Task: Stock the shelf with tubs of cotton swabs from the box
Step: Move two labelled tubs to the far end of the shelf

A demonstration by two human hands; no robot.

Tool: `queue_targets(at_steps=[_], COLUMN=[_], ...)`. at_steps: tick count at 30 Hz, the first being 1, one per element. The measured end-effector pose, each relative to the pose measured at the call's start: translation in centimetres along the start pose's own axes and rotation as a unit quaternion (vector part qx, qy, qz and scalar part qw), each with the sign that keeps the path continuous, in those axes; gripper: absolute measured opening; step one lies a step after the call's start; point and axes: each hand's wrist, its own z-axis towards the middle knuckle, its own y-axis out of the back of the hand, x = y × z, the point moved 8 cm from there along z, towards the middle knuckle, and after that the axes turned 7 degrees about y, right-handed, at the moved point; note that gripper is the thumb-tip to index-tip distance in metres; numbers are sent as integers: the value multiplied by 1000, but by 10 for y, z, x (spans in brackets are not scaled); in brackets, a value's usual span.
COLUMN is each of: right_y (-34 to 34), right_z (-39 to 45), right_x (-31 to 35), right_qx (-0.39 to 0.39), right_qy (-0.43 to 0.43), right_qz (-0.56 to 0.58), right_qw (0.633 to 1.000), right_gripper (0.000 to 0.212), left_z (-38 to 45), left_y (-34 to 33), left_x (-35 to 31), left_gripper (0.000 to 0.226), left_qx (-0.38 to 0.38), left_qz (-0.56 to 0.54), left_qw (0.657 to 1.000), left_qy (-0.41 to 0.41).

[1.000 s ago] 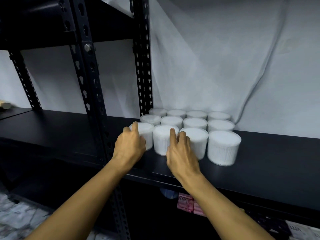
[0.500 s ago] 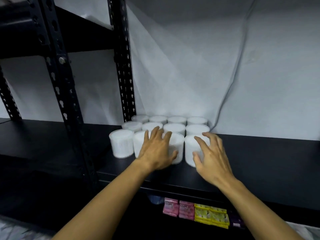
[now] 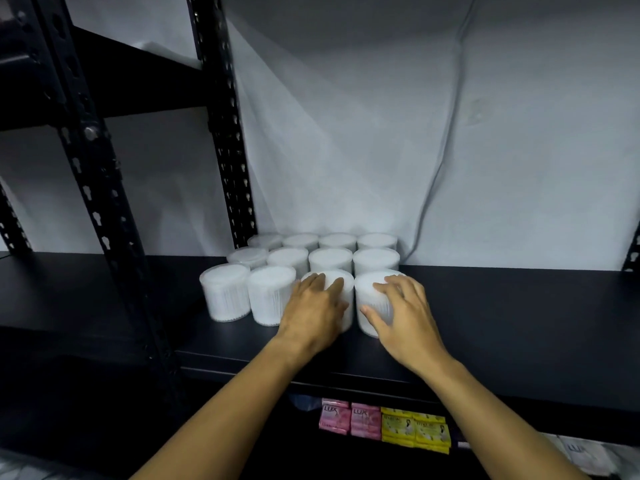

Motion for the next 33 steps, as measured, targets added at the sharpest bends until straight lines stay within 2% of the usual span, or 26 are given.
queue_targets(at_steps=[3, 7, 11, 16, 18, 20, 23, 26, 29, 33], right_y=[16, 45, 75, 89, 89, 91, 94, 90, 87, 87], right_z=[-4, -17, -34, -44, -45, -45, -44, -47, -53, -52], right_x=[-6, -19, -30, -33, -30, -28, -31, -37, -43, -53], right_qx=[0, 26, 64, 92, 95, 71, 26, 22, 7, -7], right_qy=[-5, -9, 2, 16, 24, 14, -46, -127, -174, -178], right_qz=[15, 49, 92, 75, 57, 62, 52, 52, 109, 163], right_qw=[1000, 998, 994, 993, 994, 995, 997, 990, 979, 970], right_gripper=[48, 35, 30, 37, 47, 55, 67, 84, 89, 88], left_z=[-8, -18, -23, -21, -23, -24, -23, -19, -16, -12], left_y=[4, 8, 13, 16, 20, 24, 25, 24, 25, 19], left_x=[-10, -19, -30, -33, -32, -28, -27, -35, -44, -44], left_gripper=[35, 46, 41, 41, 55, 81, 110, 118, 117, 116], left_qx=[44, 100, 130, 140, 124, 104, 104, 104, 96, 118], left_qz=[-48, -145, -241, -254, -228, -201, -166, -127, -106, -182], left_qw=[998, 984, 960, 953, 964, 974, 975, 977, 979, 966], left_qy=[-15, -23, -58, -85, -54, 12, 105, 139, 144, 144])
